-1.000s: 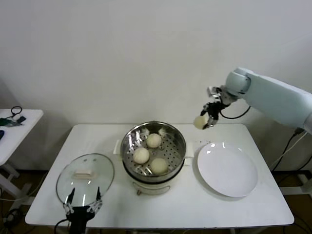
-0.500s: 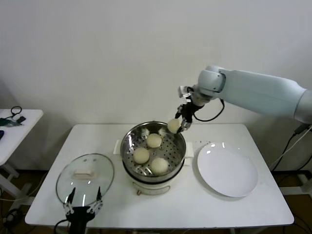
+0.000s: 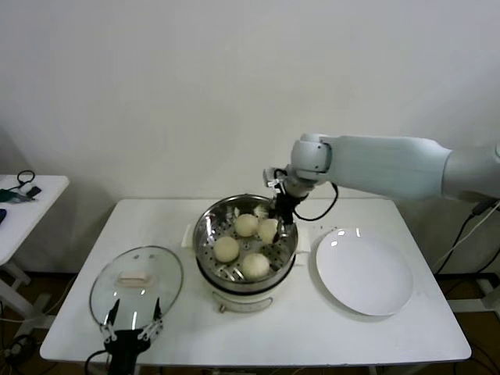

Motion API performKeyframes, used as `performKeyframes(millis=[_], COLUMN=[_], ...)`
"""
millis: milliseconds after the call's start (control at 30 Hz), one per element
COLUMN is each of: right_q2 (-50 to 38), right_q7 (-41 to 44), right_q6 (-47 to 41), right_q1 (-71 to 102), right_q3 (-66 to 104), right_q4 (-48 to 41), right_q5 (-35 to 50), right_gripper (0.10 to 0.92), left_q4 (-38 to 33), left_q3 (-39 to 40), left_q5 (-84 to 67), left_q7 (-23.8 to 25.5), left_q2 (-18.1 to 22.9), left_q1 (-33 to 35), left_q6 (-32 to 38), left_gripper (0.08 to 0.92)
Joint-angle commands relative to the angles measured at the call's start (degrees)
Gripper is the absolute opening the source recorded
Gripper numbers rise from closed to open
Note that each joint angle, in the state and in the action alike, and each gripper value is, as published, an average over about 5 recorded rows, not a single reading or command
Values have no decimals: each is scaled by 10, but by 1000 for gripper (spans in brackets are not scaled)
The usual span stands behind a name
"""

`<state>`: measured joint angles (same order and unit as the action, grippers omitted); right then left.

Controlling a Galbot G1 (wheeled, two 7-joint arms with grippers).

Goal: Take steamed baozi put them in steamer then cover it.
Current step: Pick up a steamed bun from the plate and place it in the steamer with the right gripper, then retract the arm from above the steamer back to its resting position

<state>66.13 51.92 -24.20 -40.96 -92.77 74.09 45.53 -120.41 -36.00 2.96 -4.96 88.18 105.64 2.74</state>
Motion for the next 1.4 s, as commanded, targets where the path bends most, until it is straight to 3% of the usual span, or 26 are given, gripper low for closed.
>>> performKeyframes(millis=[33, 500, 767, 900, 1167, 1400], right_q2=[14, 29, 25, 15, -41, -120], right_q7=[-8, 5, 14, 21, 30, -39], right_q6=[-6, 6, 7, 9, 27, 89], right_q1=[15, 48, 46, 38, 7, -12], right_q3=[-23, 1, 16, 22, 42, 61], right_q4=[-6, -56, -55, -45, -3, 45], right_q5=[-1, -42, -39, -34, -15, 49], right_gripper=[668, 674, 806, 821, 823, 823], left_q4=[2, 15, 16, 15, 12, 16], left_q3=[0, -6, -4, -3, -2, -5], left_q5=[-1, -6, -4, -2, 2, 25], left_q7=[1, 0, -1, -1, -1, -7], left_q2=[0, -2, -1, -1, 0, 2], left_q1=[-2, -15, -18, -19, -20, -27], left_q6=[-1, -4, -5, -6, -7, -8], left_gripper=[823, 823, 823, 823, 823, 823])
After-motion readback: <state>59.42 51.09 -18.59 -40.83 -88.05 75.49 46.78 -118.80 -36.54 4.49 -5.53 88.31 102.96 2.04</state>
